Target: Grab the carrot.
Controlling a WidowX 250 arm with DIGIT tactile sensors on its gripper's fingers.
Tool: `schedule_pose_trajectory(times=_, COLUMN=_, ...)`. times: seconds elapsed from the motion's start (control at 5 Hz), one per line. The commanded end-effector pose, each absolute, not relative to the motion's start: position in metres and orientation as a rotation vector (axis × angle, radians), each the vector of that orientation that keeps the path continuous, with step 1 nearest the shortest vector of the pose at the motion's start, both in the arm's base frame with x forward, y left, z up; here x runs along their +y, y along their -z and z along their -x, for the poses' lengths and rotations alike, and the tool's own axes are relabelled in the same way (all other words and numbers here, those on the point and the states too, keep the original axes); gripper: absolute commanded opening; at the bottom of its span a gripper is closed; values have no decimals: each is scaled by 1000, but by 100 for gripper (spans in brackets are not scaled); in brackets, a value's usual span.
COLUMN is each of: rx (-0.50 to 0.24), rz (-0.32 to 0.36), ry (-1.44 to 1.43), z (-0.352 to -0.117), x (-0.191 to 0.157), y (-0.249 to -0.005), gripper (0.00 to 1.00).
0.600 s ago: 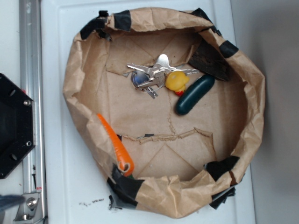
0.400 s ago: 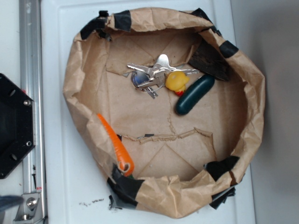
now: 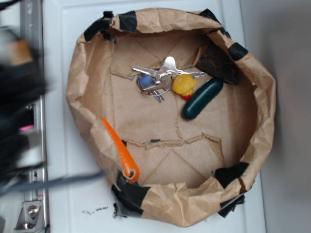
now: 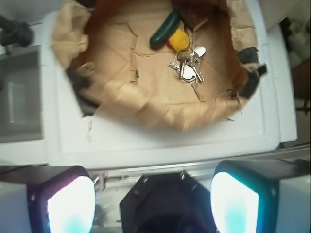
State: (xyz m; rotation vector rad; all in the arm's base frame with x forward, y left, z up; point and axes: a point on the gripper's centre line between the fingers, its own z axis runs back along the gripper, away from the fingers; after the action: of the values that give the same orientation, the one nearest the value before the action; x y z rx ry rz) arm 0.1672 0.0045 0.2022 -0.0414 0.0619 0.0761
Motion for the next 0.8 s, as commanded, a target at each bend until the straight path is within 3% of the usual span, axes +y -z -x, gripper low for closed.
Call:
schedule_pose_trajectory(times=0.0, rx=107, rz=81, ry=-129, z=-251, x=20, y=-164, gripper=100)
schedule_pose_trajectory(times=0.2, rx=180, rz=68, ry=-105, z=-256, x=15, y=-127, gripper=100)
schedule_pose_trajectory(times=0.4, rx=206, rz=93, ry=23, z=-248, x=-9, y=-96, gripper=100)
schedule_pose_trajectory(times=0.6, rx=288, rz=92, ry=143, z=-227, x=-34, y=-72, gripper=100)
